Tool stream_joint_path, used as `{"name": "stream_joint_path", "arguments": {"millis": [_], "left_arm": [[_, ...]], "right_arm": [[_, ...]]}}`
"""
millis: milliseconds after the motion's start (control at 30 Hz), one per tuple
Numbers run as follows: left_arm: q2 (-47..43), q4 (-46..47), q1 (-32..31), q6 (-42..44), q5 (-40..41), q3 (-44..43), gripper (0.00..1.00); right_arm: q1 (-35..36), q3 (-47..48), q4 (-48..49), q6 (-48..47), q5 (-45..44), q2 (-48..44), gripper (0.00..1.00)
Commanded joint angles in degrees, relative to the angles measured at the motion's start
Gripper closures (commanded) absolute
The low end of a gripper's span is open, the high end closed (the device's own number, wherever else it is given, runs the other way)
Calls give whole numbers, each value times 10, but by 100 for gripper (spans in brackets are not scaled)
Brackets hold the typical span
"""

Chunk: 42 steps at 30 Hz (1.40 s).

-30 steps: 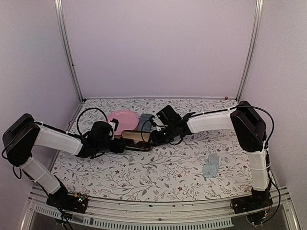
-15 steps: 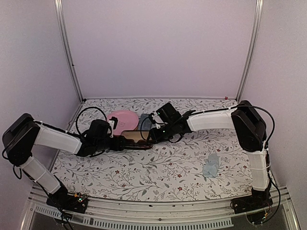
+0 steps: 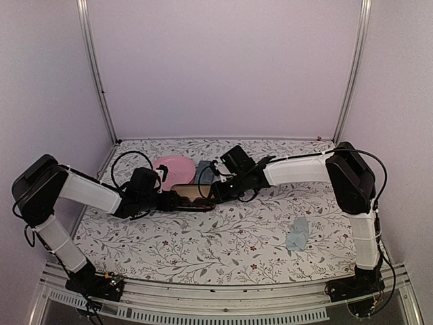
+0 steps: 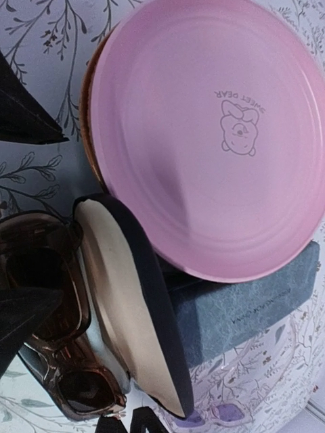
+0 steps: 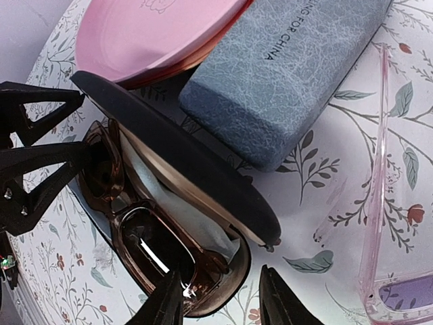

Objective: Organize the sunglasses
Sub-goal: Adjust the sunglasses and the sunglasses case.

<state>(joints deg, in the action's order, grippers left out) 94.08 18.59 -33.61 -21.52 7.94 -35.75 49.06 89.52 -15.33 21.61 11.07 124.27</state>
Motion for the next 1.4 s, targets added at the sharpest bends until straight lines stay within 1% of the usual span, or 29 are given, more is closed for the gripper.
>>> {"name": "stream_joint_path", "arguments": {"millis": [0, 200, 433, 800, 1067, 1367], "left_arm": [[16, 12, 7, 7, 5, -13, 27], [20, 17, 6, 3, 9, -10, 27], [1, 30, 7, -3, 4, -1, 26], [15, 34, 8, -5, 4, -11, 26], [2, 63, 12, -15, -19, 6, 26], [41, 43, 15, -5, -9, -15, 26]], "right_arm": [[-3, 14, -2, -2, 2, 21, 59], [-2, 15, -1, -1, 6, 27, 59], [-2, 14, -1, -1, 5, 26, 60], [-2, 12, -1, -3, 7, 23, 60], [-3, 13, -1, -4, 7, 22, 60], [-2, 12, 0, -4, 11, 22, 60]]}}
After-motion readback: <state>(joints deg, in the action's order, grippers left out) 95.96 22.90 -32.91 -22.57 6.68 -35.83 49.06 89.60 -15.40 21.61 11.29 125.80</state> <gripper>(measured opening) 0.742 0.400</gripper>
